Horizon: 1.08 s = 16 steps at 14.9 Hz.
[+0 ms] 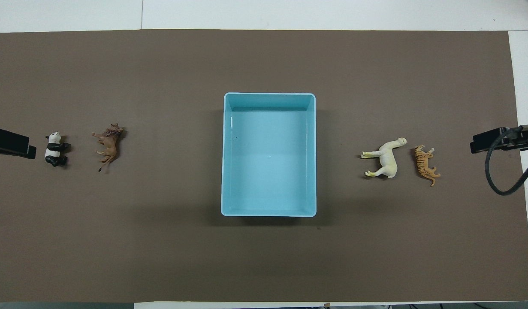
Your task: Put all toys into storage box
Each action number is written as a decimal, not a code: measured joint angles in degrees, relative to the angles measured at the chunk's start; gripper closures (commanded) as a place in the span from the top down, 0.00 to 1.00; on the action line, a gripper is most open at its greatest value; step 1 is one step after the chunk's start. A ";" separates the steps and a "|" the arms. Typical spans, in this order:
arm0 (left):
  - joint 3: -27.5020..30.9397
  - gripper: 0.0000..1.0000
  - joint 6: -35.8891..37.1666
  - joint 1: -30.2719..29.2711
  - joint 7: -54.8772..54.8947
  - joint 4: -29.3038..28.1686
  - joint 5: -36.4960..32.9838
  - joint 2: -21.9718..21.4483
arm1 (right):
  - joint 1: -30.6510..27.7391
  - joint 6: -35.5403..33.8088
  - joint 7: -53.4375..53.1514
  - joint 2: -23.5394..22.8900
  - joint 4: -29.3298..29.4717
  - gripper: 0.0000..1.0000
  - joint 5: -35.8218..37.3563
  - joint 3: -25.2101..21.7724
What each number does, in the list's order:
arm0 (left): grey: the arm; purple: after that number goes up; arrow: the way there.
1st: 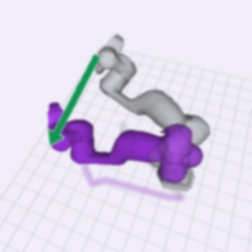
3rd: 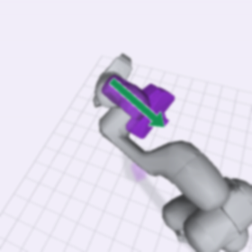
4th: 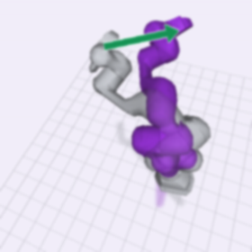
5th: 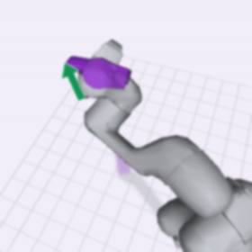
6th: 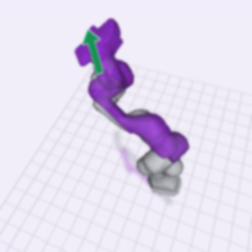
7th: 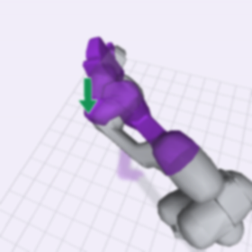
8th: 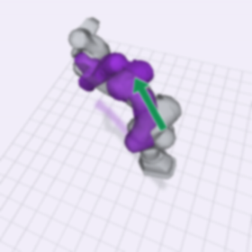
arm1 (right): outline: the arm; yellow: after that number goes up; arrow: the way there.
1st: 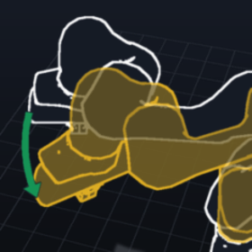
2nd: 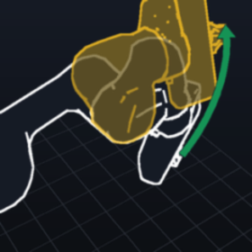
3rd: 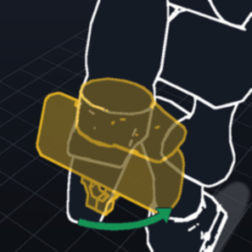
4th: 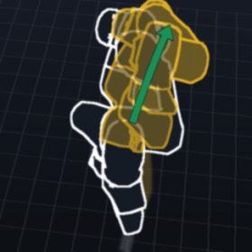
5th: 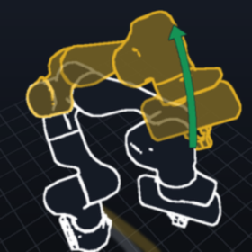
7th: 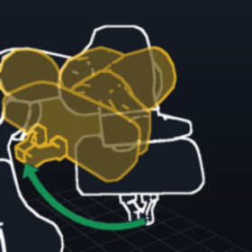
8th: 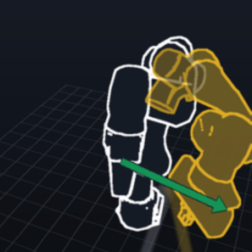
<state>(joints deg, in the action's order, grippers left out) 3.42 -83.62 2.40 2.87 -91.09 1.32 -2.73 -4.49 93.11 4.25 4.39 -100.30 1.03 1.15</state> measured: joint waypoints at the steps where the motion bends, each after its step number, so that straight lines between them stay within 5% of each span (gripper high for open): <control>1: 0.08 1.00 -1.94 -0.38 -0.35 -1.62 0.00 -0.45 | -0.03 1.28 0.00 0.01 -0.95 1.00 0.00 0.00; 7: 0.39 1.00 -20.03 -1.01 -0.73 -14.65 0.00 -0.17 | -0.81 9.06 0.81 0.16 -9.64 1.00 0.00 -0.02; 16: -0.06 1.00 -51.31 -1.17 -2.44 -29.58 0.00 11.14 | -0.85 25.64 2.57 -2.96 -22.40 1.00 0.00 0.10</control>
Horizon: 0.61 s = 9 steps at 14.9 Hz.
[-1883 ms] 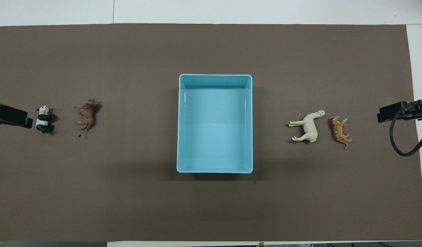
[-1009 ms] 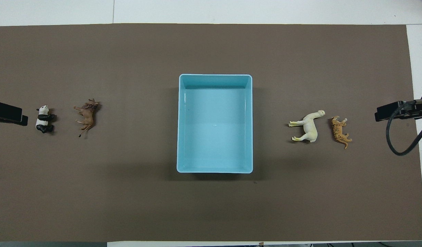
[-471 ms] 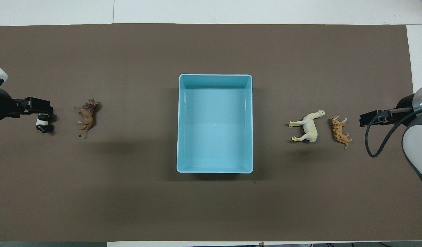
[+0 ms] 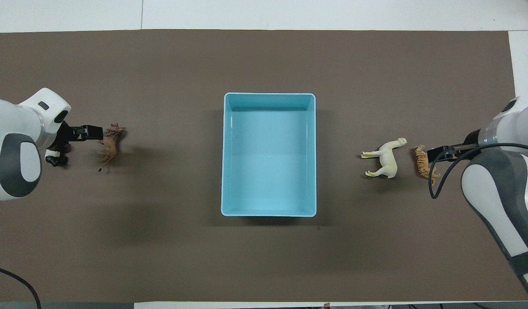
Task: Put all toys into storage box
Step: 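Reach the left gripper to the horse while the right gripper reaches the tiger, then grasp the horse with the left gripper while the right gripper grasps the tiger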
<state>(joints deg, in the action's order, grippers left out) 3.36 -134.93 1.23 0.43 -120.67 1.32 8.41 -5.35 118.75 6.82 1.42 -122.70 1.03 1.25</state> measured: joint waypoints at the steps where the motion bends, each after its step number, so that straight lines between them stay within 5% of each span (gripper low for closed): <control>1: -0.18 1.00 -2.02 0.11 -0.62 -1.62 0.00 0.04 | 0.00 2.16 0.01 -0.42 -1.27 1.00 0.00 -0.01; 9: -0.46 1.00 -9.32 2.66 -2.85 -8.32 0.00 1.60 | -0.24 10.03 0.02 -1.98 -6.69 1.00 0.00 -0.07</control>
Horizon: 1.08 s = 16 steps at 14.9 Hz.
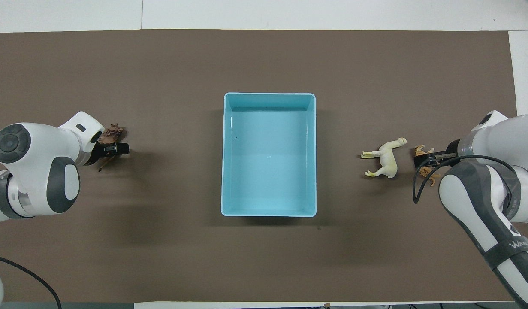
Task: Put all toys into storage box
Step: 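Grasp the horse with the left gripper while the right gripper grasps the tiger, then carry the brown horse into the blue box and open the left gripper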
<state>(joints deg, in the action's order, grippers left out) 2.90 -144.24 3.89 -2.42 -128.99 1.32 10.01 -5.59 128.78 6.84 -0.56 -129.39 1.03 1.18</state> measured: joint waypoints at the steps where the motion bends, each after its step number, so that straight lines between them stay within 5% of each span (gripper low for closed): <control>1: 0.00 0.93 -0.02 0.15 -0.12 0.00 0.00 0.16 | -0.03 1.19 0.00 -0.21 -0.67 1.00 0.00 -0.02; 4: 0.01 0.62 -0.13 0.26 -0.27 0.02 0.00 0.28 | -0.03 5.58 0.00 -1.01 -2.75 1.00 0.00 -0.03; 7: 0.15 0.00 -0.16 0.26 -0.34 0.50 0.00 0.31 | -0.03 9.39 0.00 -1.82 -4.77 1.00 0.00 -0.03; 11: 0.03 0.00 1.87 0.30 -1.86 1.77 0.01 0.35 | -0.04 10.31 0.00 -2.95 -5.10 0.95 0.00 -0.04; 16: -0.72 0.00 18.42 4.64 -13.48 12.31 0.06 -0.30 | -1.22 12.30 0.86 -4.75 -5.26 0.92 0.00 -0.13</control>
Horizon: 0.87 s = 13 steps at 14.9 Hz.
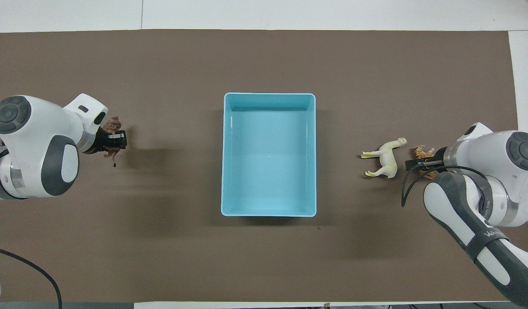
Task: Put all toys into storage box
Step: 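Carry the brown horse into the blue box and open the left gripper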
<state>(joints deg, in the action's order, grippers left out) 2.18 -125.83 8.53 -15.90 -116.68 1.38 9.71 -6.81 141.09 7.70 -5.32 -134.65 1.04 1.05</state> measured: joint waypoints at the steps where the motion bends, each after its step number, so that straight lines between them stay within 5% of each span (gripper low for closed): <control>1: -0.15 0.00 3.89 2.18 -4.23 2.77 0.02 -0.41 | -0.23 0.26 0.45 -0.32 0.00 0.78 0.00 0.00; 5: -1.83 0.00 13.65 10.94 -22.85 10.33 2.78 -2.79 | -0.30 0.60 0.56 -0.66 0.00 0.00 0.00 0.00; 9: -10.23 0.00 15.49 15.28 -42.62 11.81 5.14 -6.33 | -0.31 -0.76 0.56 -0.53 0.73 0.00 0.00 0.01; 13: -13.45 0.00 12.30 22.65 -51.31 10.37 5.15 -6.06 | -0.36 -11.73 0.25 -0.45 9.25 0.00 -0.01 -0.12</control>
<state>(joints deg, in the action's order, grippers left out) -11.26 -113.52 31.17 -67.21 -106.31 6.53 3.65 -7.17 129.35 7.95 -5.76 -125.40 1.03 0.93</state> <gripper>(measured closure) 0.652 0.727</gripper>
